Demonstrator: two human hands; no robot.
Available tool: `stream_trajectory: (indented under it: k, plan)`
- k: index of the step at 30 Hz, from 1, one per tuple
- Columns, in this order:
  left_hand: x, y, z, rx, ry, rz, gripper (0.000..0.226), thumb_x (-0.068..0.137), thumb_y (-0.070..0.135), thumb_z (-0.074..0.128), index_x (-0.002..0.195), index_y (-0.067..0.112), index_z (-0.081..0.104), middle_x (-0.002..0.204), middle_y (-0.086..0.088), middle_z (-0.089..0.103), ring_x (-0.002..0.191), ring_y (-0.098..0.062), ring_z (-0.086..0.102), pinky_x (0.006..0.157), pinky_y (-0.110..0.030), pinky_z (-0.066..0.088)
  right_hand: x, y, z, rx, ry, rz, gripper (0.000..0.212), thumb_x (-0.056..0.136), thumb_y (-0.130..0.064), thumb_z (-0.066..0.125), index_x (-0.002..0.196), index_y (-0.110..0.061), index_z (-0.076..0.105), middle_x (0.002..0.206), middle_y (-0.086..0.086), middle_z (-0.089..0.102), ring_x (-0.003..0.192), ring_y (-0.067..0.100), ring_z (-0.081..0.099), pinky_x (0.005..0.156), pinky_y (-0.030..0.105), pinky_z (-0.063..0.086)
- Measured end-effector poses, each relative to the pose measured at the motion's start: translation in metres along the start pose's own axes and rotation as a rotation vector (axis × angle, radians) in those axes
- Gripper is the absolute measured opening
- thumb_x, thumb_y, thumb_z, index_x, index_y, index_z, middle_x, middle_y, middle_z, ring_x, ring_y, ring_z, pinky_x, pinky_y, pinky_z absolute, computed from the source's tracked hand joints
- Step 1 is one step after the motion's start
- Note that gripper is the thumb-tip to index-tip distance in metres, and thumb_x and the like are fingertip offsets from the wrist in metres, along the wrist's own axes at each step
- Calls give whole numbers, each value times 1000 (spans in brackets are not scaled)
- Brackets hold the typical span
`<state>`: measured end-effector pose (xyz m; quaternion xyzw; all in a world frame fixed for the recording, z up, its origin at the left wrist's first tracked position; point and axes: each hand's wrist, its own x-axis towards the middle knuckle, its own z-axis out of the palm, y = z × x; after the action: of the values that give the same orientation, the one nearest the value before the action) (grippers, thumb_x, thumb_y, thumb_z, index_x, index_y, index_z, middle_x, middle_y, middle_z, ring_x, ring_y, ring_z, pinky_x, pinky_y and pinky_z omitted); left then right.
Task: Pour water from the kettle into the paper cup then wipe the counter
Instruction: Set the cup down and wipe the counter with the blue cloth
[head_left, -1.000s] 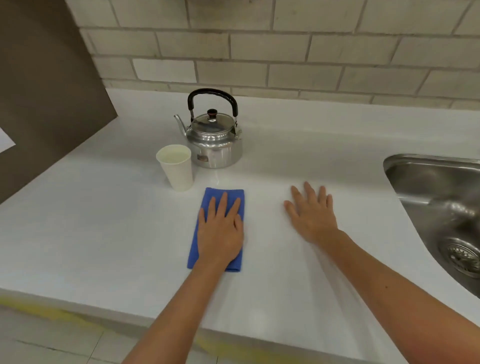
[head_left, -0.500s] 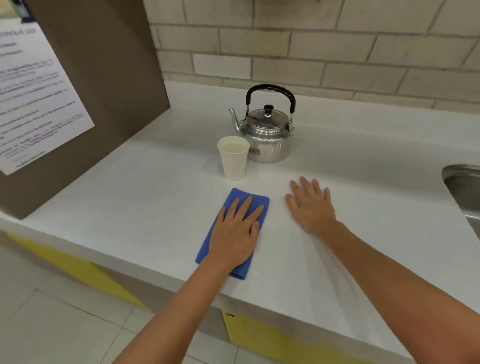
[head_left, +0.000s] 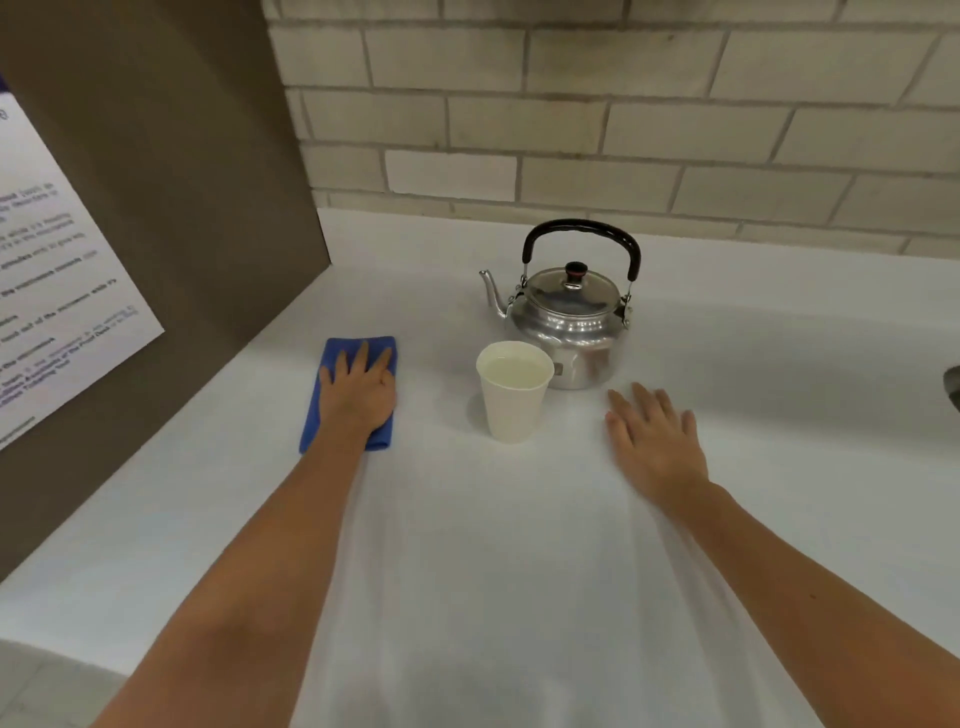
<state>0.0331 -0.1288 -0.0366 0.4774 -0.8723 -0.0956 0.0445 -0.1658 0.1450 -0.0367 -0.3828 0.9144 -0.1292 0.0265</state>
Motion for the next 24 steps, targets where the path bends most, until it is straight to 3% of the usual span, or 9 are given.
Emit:
stream_trajectory:
  k: [4,7,11,19,24]
  plan:
    - [9,45,9,-2,-27,205,50,97,30,19,146,27,14,159,-3,7,145,-30,7,117,-50,6,12,-14,-2,9,16,85,46,98,-33,25,143,-29,26,155,3,19,142,24,11,114,49,10]
    - [-7,41,14,-24,10,315,48,97,30,22,145,28,19,158,-1,14,144,-26,11,117,-47,9,14,-21,-1,-6,39,130,45,98,-32,26,143,-27,28,155,4,20,142,25,12,114,51,12]
    - [-9,27,18,-68,75,289,47,96,30,24,144,29,24,157,-1,18,144,-25,13,117,-47,12,15,-24,-1,29,30,148,45,98,-32,26,143,-27,27,155,4,20,142,25,11,113,48,12]
    - [56,25,5,-32,-99,213,50,97,33,14,147,31,6,159,2,-1,146,-24,-2,119,-47,0,13,-15,-8,60,16,173,45,97,-30,25,142,-26,30,154,6,21,142,22,11,115,43,12]
    - [47,27,11,18,-72,247,50,98,32,15,147,29,6,159,1,0,146,-25,1,118,-49,3,12,-13,-12,28,-4,185,45,98,-30,25,142,-26,29,154,4,22,142,22,13,115,44,15]
